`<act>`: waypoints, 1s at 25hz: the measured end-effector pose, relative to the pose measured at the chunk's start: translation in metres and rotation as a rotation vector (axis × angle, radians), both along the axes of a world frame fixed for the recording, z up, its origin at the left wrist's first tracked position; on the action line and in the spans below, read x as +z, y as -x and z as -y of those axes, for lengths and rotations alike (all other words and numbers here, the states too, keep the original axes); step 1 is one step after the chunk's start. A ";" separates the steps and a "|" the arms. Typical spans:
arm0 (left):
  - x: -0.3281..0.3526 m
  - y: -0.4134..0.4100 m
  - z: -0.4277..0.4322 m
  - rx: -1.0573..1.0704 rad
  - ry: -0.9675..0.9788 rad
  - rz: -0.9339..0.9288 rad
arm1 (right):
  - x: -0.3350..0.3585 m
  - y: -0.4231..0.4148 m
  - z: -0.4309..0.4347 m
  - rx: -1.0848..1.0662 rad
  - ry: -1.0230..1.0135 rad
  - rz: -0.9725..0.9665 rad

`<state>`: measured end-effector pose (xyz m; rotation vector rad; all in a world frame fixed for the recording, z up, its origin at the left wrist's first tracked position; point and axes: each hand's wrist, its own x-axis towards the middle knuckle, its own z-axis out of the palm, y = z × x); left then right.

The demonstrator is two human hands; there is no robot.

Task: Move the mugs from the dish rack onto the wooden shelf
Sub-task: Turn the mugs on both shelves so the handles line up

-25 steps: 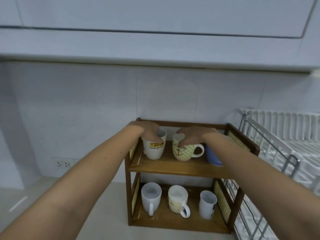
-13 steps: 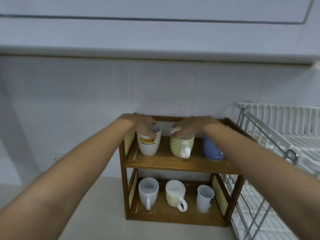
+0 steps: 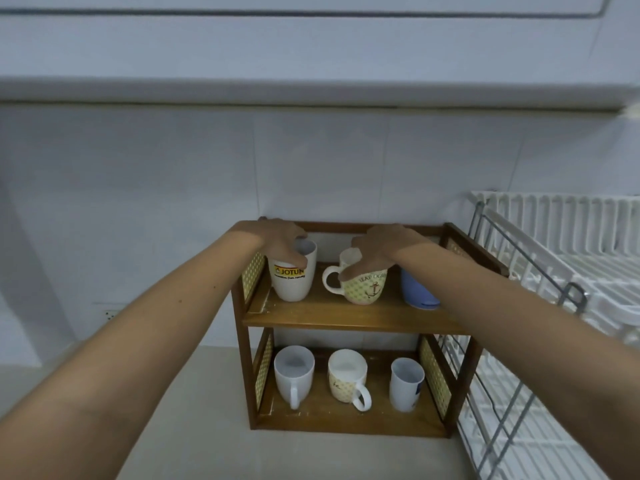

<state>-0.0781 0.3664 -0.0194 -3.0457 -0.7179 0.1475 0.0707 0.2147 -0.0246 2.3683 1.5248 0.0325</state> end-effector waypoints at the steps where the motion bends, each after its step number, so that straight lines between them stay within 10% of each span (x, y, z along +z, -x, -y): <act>1: 0.002 0.001 -0.001 -0.005 0.011 -0.004 | 0.001 0.000 -0.001 -0.005 0.038 -0.024; 25: -0.032 -0.079 0.083 -0.127 0.073 0.088 | 0.031 -0.060 0.071 -0.061 0.138 -0.198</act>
